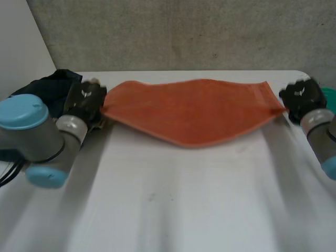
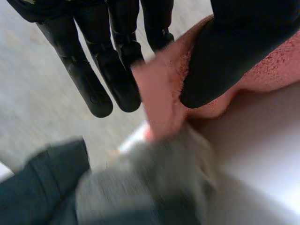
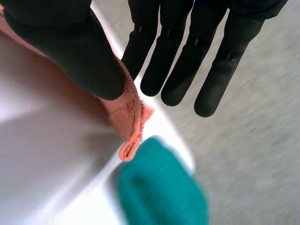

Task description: Fold the laundry.

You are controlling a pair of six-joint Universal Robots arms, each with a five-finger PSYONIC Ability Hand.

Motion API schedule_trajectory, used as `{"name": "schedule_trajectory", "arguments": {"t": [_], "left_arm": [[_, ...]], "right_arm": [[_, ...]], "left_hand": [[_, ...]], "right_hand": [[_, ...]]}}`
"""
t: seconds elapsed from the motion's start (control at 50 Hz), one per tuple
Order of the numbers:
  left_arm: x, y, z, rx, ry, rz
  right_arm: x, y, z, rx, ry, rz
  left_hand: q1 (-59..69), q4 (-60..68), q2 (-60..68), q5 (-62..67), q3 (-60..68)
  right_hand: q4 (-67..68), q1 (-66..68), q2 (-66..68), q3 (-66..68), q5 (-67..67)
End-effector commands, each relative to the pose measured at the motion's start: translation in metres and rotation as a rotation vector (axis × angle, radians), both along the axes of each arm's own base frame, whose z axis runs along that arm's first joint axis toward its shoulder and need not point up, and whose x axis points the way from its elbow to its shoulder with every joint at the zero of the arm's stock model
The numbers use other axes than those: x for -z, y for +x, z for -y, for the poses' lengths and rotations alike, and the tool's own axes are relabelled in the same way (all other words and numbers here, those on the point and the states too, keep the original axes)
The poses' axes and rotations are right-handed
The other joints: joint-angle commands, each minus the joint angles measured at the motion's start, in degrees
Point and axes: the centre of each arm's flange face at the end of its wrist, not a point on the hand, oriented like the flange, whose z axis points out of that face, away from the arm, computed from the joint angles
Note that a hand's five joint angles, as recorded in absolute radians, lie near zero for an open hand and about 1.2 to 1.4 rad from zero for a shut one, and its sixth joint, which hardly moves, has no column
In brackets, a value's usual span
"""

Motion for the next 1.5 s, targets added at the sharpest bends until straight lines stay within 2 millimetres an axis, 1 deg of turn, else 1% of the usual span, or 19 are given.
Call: {"name": "schedule_trajectory", "arguments": {"t": [0.02, 0.06, 0.14, 0.26, 0.38, 0.48, 0.66, 0.76, 0.9, 0.96, 1.0, 1.02, 1.04, 1.14, 1.22, 1.26, 1.3, 1.4, 1.5], "left_arm": [[-0.005, 0.038, -0.089, -0.016, 0.295, 0.218], [-0.008, 0.044, -0.117, 0.009, 0.357, 0.280], [-0.012, 0.054, -0.150, 0.037, 0.394, 0.353], [-0.016, 0.051, -0.152, 0.050, 0.355, 0.366], [-0.016, 0.033, -0.110, 0.047, 0.239, 0.331], [-0.016, 0.012, -0.072, 0.048, 0.135, 0.308], [0.002, -0.012, 0.004, -0.079, 0.067, 0.283], [0.014, -0.022, 0.029, -0.090, 0.042, 0.283], [0.026, -0.033, 0.054, -0.112, 0.007, 0.274], [0.031, -0.039, 0.052, -0.098, 0.011, 0.270], [0.033, -0.045, 0.049, -0.084, 0.008, 0.274], [0.033, -0.048, 0.047, -0.081, 0.003, 0.277], [0.033, -0.050, 0.046, -0.077, 0.000, 0.274], [0.031, -0.059, 0.033, -0.054, 0.000, 0.268], [0.007, -0.053, 0.015, -0.067, -0.006, 0.258], [-0.004, -0.047, 0.001, -0.061, -0.002, 0.257], [-0.011, -0.041, -0.013, -0.055, 0.006, 0.247], [-0.023, -0.031, -0.034, -0.059, 0.020, 0.172], [-0.022, -0.027, -0.047, -0.036, 0.053, 0.098]], "right_arm": [[-0.015, -0.047, -0.069, 0.055, 0.285, -0.239], [-0.016, -0.055, -0.084, 0.051, 0.338, -0.299], [-0.018, -0.066, -0.106, 0.028, 0.425, -0.408], [-0.019, -0.067, -0.104, 0.024, 0.404, -0.417], [-0.017, -0.064, -0.076, 0.047, 0.266, -0.351], [-0.005, -0.036, -0.044, -0.007, 0.129, -0.290], [0.009, -0.008, 0.017, -0.029, -0.058, -0.253], [0.021, 0.005, 0.044, -0.034, -0.114, -0.252], [0.035, 0.007, 0.076, -0.013, -0.160, -0.252], [0.044, 0.011, 0.085, -0.011, -0.172, -0.248], [0.047, 0.013, 0.088, -0.005, -0.182, -0.247], [0.049, 0.017, 0.088, -0.004, -0.192, -0.246], [0.049, 0.019, 0.088, -0.001, -0.197, -0.244], [0.033, 0.020, 0.081, 0.020, -0.204, -0.185], [-0.002, 0.012, 0.054, 0.010, -0.155, -0.038], [-0.009, 0.006, 0.044, 0.001, -0.108, -0.007], [-0.016, -0.012, 0.032, 0.004, -0.022, 0.040], [0.002, -0.049, 0.005, -0.004, 0.248, 0.099], [0.018, -0.066, -0.005, -0.006, 0.347, 0.134]], "left_hand": [[13.24, 10.99, 11.08, 13.13, 11.42], [13.24, 10.99, 11.08, 13.13, 11.42], [13.24, 10.99, 11.08, 13.13, 11.42], [13.24, 10.99, 11.08, 13.13, 11.42], [13.24, 10.99, 11.08, 13.13, 11.42], [13.24, 10.99, 11.08, 13.13, 11.42], [13.24, 10.99, 11.08, 13.13, 11.42], [13.24, 10.99, 11.08, 13.13, 11.42], [13.24, 10.99, 11.08, 13.13, 11.42], [13.24, 10.99, 11.08, 13.13, 11.42], [-35.30, -37.55, -37.46, -35.41, -37.12], [-52.17, -54.42, -54.33, -52.28, -53.99], [-56.76, -59.01, -58.92, -56.87, -58.58], [-56.76, -59.01, -58.92, -56.87, -58.58], [-56.76, -59.01, -58.92, -56.87, -58.58], [-56.76, -59.01, -58.92, -56.87, -58.58], [-56.76, -59.01, -58.92, -56.87, -58.58], [-56.76, -59.01, -58.92, -56.87, -58.58], [-56.76, -59.01, -58.92, -56.87, -58.58]], "right_hand": [[11.16, 14.74, 12.21, 11.58, 13.25], [11.16, 14.74, 12.21, 11.58, 13.25], [11.16, 14.74, 12.21, 11.58, 13.25], [11.16, 14.74, 12.21, 11.58, 13.25], [11.16, 14.74, 12.21, 11.58, 13.25], [11.16, 14.74, 12.21, 11.58, 13.25], [11.16, 14.74, 12.21, 11.58, 13.25], [11.16, 14.74, 12.21, 11.58, 13.25], [11.16, 14.74, 12.21, 11.58, 13.25], [8.05, 11.63, 9.10, 8.48, 10.15], [-50.71, -47.13, -49.67, -50.29, -48.62], [-58.84, -55.26, -57.79, -58.42, -56.75], [-58.84, -55.26, -57.79, -58.42, -56.75], [-58.84, -55.26, -57.79, -58.42, -56.75], [-58.84, -55.26, -57.79, -58.42, -56.75], [-58.84, -55.26, -57.79, -58.42, -56.75], [-58.84, -55.26, -57.79, -58.42, -56.75], [-46.02, -42.44, -44.97, -45.60, -43.92], [-37.57, -33.99, -36.53, -37.15, -35.48]]}}
